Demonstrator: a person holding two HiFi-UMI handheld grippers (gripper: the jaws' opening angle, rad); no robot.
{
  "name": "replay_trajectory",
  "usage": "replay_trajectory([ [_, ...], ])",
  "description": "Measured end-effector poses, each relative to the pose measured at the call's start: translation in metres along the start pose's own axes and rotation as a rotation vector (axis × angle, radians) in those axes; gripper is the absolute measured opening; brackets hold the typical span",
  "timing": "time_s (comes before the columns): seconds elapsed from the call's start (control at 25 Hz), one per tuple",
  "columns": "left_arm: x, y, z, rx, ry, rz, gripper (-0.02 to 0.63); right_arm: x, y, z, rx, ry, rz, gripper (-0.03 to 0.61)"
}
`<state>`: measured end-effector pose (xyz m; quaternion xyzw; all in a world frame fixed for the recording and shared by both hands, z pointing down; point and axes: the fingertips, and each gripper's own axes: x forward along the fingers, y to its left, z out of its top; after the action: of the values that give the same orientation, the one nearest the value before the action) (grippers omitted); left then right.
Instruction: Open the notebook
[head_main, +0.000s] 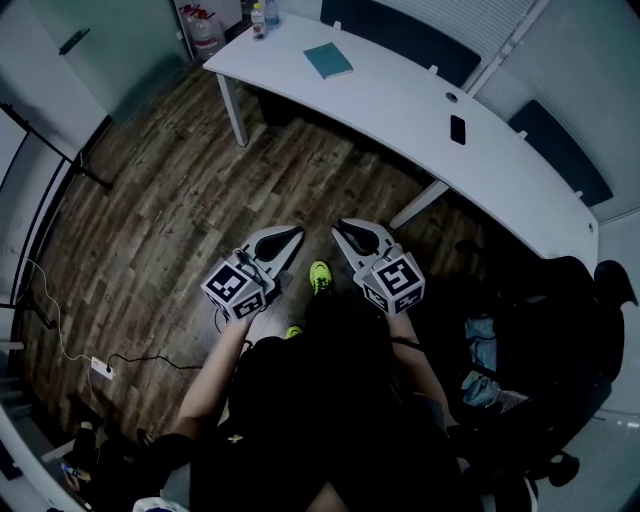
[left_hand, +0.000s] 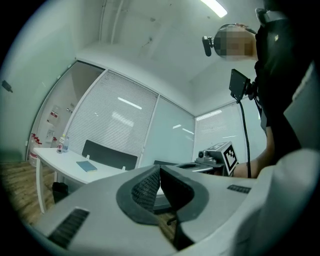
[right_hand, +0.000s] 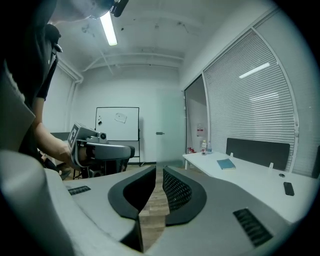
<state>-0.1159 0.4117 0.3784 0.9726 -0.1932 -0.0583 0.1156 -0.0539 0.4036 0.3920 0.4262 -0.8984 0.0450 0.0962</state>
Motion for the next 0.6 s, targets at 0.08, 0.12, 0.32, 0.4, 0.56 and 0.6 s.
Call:
replay_trajectory([
  [0.08, 0.009, 0.015, 0.002, 0.0, 0.0, 0.009, 0.016, 0.014, -0.014, 0.003, -0.003, 0.0, 0.009, 0.067],
  [0.12, 0.015, 0.023, 0.001, 0.001, 0.002, 0.013, 0.017, 0.021, -0.022, 0.004, -0.001, -0.001, 0.014, 0.067],
  [0.32, 0.044, 0.064, 0.0, -0.014, 0.027, 0.046, 0.017, 0.056, -0.063, 0.007, 0.01, 0.007, 0.051, 0.069],
  [0.4, 0.056, 0.081, 0.003, -0.018, 0.028, 0.053, 0.017, 0.07, -0.079, 0.009, 0.017, 0.011, 0.066, 0.069],
  [0.56, 0.083, 0.109, 0.006, -0.022, 0.033, 0.065, 0.017, 0.092, -0.111, 0.006, 0.037, 0.023, 0.088, 0.069],
  [0.6, 0.091, 0.115, 0.006, -0.024, 0.034, 0.068, 0.017, 0.096, -0.12, 0.005, 0.042, 0.026, 0.092, 0.069],
])
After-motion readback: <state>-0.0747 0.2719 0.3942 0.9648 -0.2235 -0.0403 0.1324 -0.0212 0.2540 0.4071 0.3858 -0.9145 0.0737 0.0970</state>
